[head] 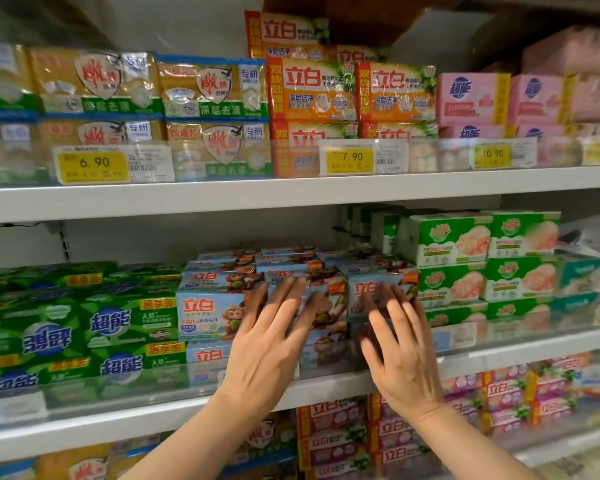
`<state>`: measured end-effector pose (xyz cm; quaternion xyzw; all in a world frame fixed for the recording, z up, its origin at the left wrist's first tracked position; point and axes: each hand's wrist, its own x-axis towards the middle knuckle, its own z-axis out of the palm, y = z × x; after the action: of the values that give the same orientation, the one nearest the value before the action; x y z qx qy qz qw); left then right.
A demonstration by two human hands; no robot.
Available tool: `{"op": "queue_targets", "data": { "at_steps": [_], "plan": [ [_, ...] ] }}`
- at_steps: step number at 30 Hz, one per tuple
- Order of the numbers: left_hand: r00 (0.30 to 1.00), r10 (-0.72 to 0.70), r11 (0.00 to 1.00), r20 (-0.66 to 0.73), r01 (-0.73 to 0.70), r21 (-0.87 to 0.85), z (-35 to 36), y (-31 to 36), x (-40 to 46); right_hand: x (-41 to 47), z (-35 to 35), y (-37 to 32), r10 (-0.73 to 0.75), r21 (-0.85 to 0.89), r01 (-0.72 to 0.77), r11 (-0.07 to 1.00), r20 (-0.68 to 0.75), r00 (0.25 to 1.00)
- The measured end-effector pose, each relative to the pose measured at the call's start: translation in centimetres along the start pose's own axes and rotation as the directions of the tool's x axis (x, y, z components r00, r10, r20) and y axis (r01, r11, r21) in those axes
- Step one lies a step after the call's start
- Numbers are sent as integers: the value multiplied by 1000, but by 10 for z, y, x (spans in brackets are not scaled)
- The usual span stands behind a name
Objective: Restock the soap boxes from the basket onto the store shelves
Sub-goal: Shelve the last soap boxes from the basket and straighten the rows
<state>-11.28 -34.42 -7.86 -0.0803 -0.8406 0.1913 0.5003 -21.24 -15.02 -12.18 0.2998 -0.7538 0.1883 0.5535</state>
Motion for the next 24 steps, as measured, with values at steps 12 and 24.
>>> {"op": "queue_targets", "data": {
  "at_steps": [12, 24],
  "plan": [
    [991, -70, 997, 116, 68, 23, 1, -1, -24, 10, -4, -34, -121, 0, 122, 993, 79, 989],
    [939, -311, 950, 145, 302, 82, -34, -72, -62, 29, 1, -90, -177, 30, 175, 984, 59, 982]
  ]
}}
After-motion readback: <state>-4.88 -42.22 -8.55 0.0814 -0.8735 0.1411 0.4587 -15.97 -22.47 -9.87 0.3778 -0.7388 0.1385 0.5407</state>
